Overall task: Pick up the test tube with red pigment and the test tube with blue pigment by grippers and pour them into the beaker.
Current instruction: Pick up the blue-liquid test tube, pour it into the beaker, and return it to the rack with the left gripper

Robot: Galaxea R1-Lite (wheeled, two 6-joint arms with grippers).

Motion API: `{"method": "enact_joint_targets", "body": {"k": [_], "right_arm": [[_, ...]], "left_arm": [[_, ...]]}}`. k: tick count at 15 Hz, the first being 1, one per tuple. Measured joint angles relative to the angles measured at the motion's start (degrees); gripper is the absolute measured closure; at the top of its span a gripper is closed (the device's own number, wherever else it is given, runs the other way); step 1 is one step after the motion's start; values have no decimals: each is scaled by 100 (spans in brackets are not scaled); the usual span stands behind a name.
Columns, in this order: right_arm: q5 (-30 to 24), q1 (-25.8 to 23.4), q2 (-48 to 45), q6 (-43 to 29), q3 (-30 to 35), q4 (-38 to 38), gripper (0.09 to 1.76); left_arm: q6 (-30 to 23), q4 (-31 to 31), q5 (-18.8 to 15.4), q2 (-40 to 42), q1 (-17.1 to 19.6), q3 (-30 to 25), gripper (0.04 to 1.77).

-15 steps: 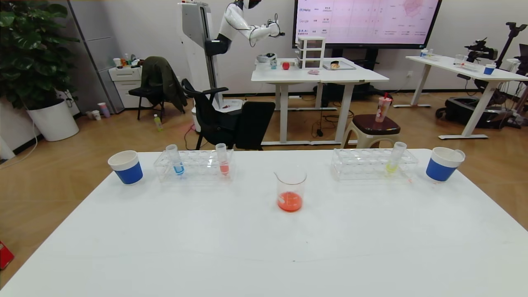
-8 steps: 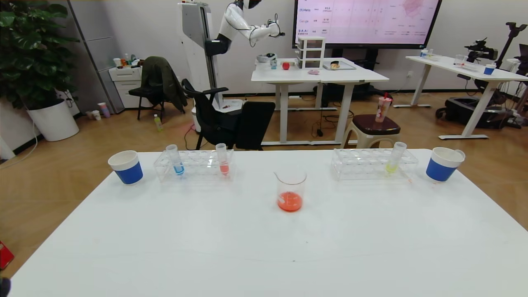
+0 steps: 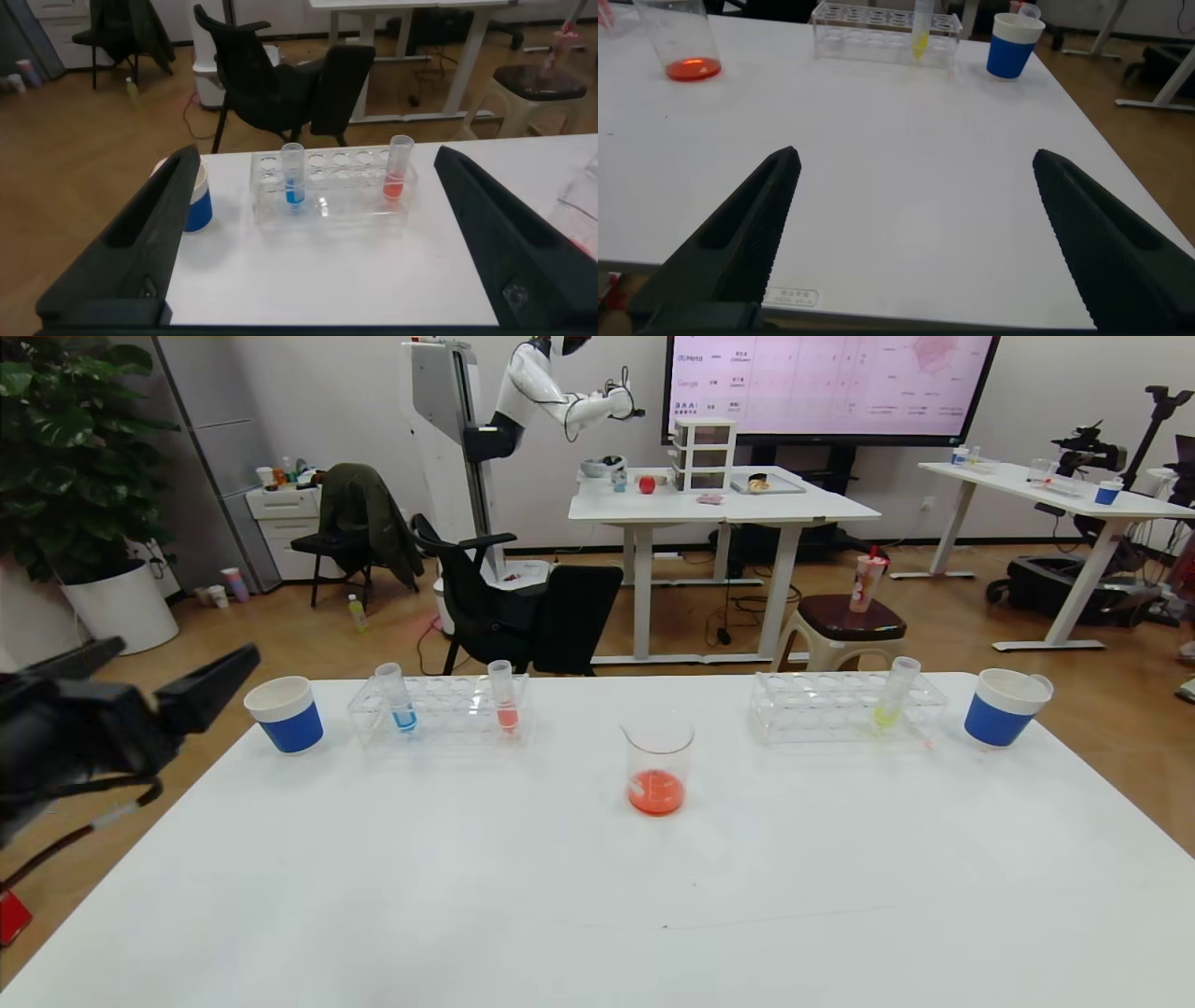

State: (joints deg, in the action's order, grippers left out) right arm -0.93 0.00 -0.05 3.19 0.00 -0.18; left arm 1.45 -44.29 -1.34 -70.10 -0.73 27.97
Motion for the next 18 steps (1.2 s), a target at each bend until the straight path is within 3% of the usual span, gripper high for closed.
{"method": "enact_joint_targets", "body": {"k": [5,11,18], "right_arm": [[2,0,0,2,0,0,11],[0,0,0,0,0,0,11],[0,0,0,2,0,0,11]], "left_arm": [[6,-1871,191,-2356,-30,273,6],[20,-3910,272,-4242,-52,246,6],[15,-4019,291,-5113,-78,561,6]]}}
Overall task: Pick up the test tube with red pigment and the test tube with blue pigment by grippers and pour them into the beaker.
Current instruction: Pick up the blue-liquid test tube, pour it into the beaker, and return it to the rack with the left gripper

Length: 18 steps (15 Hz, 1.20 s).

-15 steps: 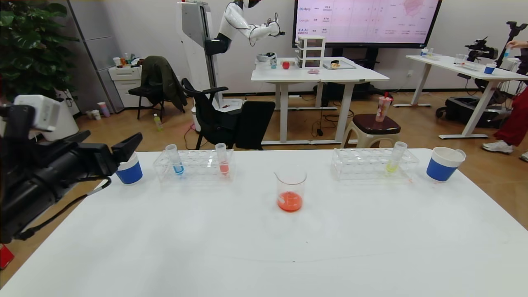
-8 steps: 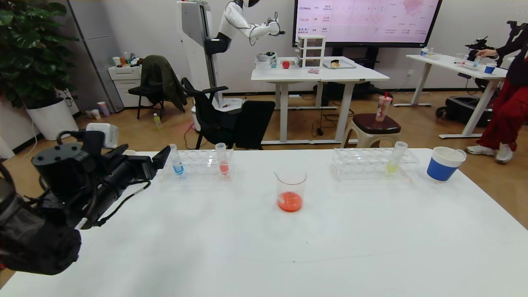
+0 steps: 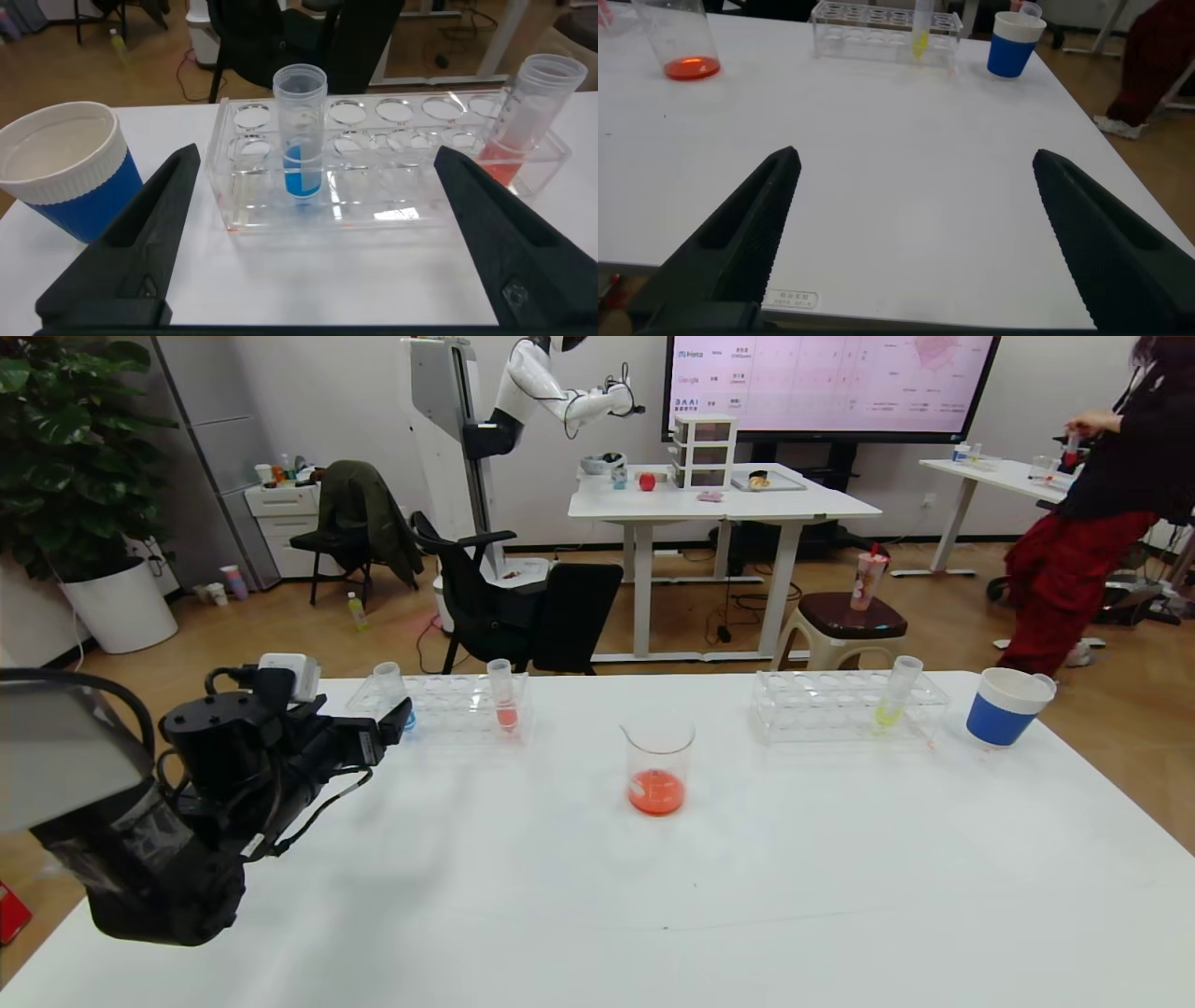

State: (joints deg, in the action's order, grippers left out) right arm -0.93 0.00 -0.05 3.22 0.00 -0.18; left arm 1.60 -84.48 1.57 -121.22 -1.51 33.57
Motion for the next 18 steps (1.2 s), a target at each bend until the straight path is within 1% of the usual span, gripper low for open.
{"method": "enact_joint_targets", "body": {"k": [2,4,7,10,12,16,17,18], "right_arm": [[0,0,0,0,0,0,11],[0,0,0,-2,0,0,11],[2,0,0,-2,0,0,11],[-1,0,0,0,0,0,11],[2,0,0,-2,0,0,11],[2,0,0,0,0,0,11],[0,0,0,0,0,0,11],[0,0,0,-2,0,0,11]], "left_arm": [[-12,9,180,-218,-17,383,6],[-17,44,263,-450,-41,846,6],[-30,184,276,-837,-57,1469,6],[-39,207,280,-1180,-60,1918,6],[-61,204,286,-1312,-63,2050,6],[-116,185,278,-1477,-68,2152,7],[-116,179,278,-1504,-72,2175,19],[-118,179,278,-1519,-74,2186,43]]}}
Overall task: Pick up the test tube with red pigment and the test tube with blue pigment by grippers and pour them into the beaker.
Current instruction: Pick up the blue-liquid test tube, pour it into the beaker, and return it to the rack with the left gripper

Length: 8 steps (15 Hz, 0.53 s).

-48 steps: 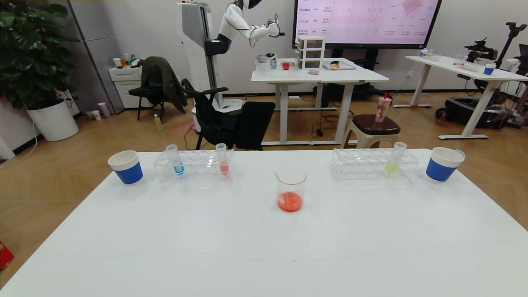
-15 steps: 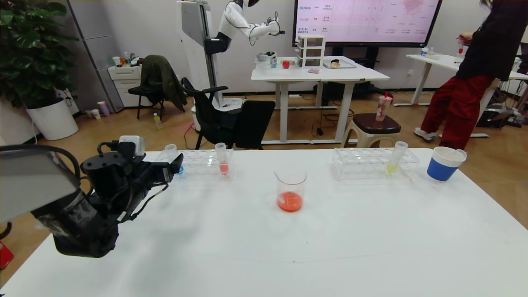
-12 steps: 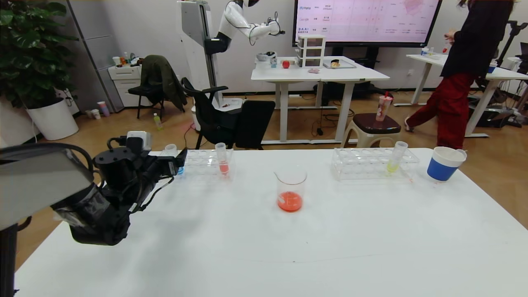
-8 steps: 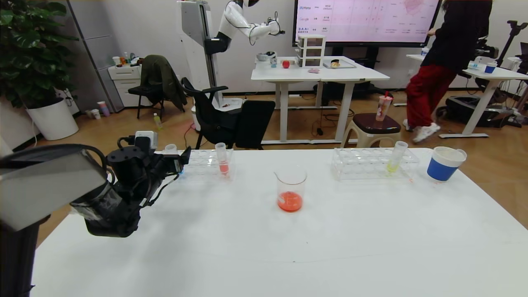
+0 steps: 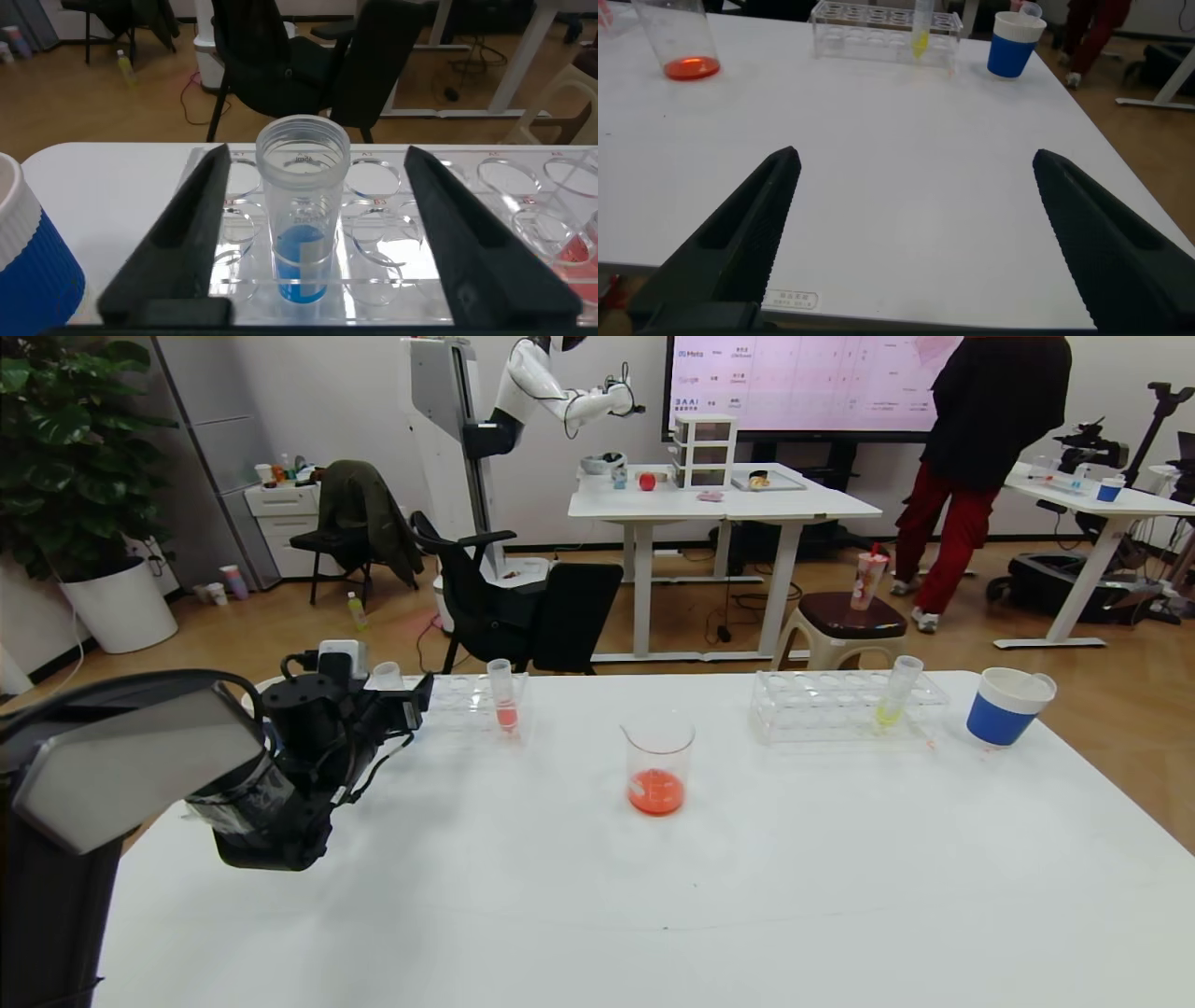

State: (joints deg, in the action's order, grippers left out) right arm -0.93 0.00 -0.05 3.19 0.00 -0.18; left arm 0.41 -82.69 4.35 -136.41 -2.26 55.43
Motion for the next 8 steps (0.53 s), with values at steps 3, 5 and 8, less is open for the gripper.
{"method": "enact_joint_targets", "body": {"k": [3,5,8], "right_arm": [[5,0,0,2,0,-2,11],[2,0,0,2,0,-2,11],[0,0,0,0,0,0,11]], "left_arm": [[0,-13,-9,-24,0,13,147],[2,-9,2,-24,-6,44,128],[7,33,18,26,-35,138,131]]}}
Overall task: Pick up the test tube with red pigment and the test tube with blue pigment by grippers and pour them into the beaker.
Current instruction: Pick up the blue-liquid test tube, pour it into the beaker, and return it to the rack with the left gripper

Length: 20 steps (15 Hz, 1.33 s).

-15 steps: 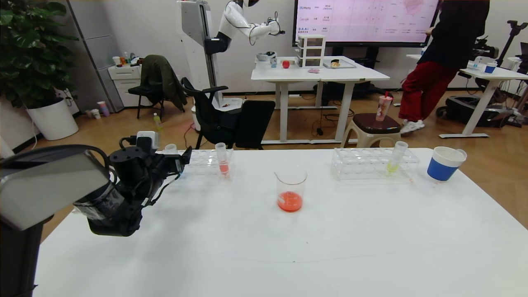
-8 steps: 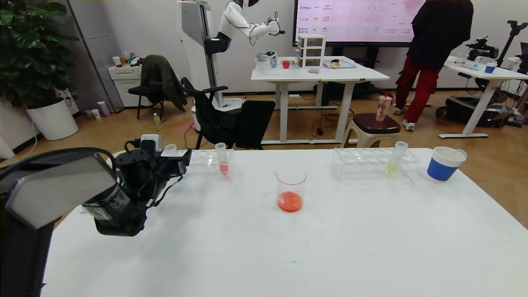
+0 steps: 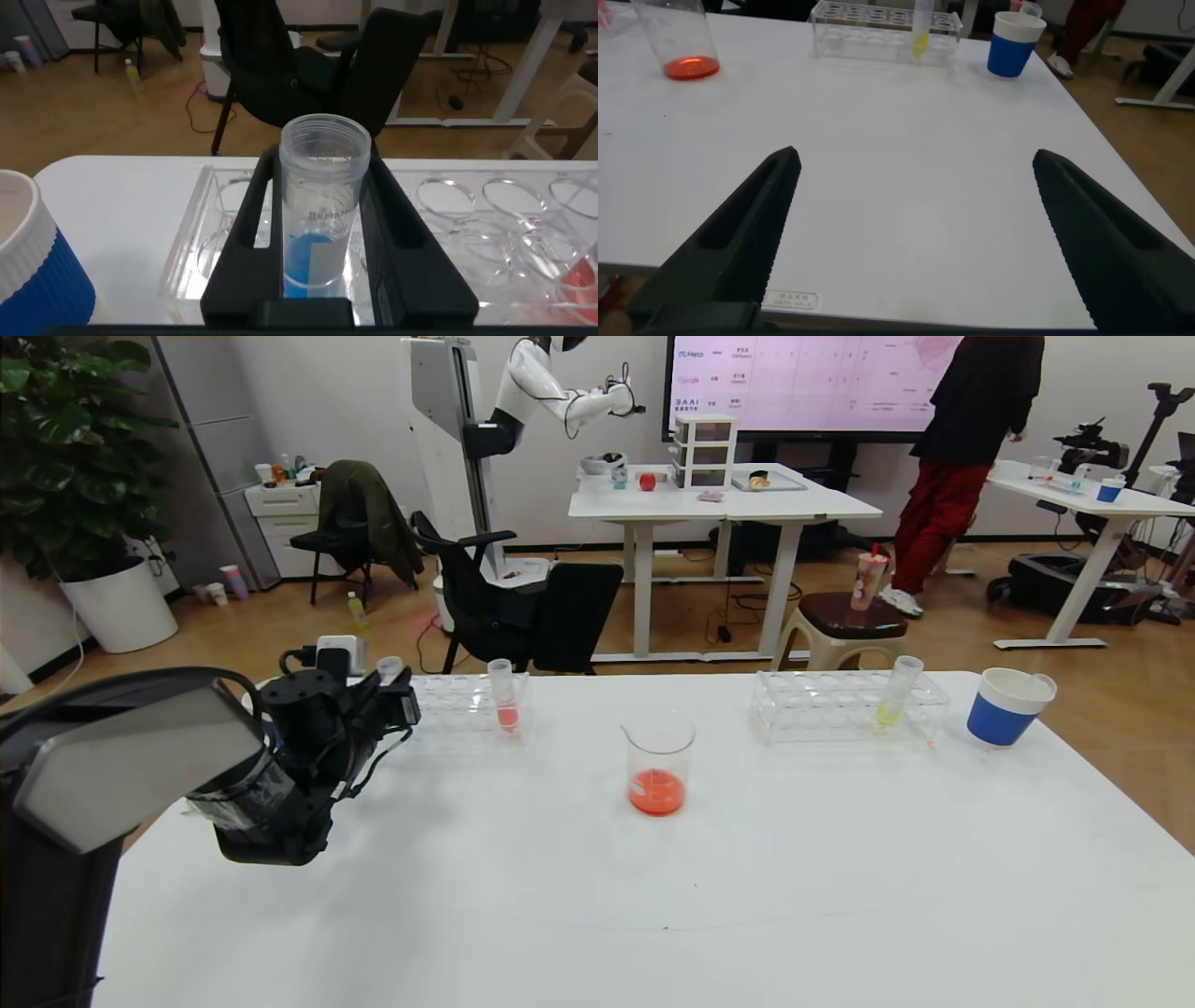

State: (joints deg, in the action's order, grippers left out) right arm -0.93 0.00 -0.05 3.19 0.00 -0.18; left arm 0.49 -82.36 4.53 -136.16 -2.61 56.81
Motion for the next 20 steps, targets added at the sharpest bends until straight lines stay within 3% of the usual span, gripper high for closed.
{"method": "enact_joint_targets", "body": {"k": [2,8,13,16,20], "right_arm": [[2,0,0,2,0,0,11],[0,0,0,0,0,0,11],[0,0,0,0,0,0,11],[0,0,0,2,0,0,11],[2,0,0,0,0,0,11]], "left_arm": [[17,232,6,134,-28,101,131],[-5,1703,-18,1052,-72,684,131],[11,1786,-21,1373,-141,788,131],[45,1971,-106,1482,-400,1039,131],[444,2495,-427,1574,-1141,1620,131]]}}
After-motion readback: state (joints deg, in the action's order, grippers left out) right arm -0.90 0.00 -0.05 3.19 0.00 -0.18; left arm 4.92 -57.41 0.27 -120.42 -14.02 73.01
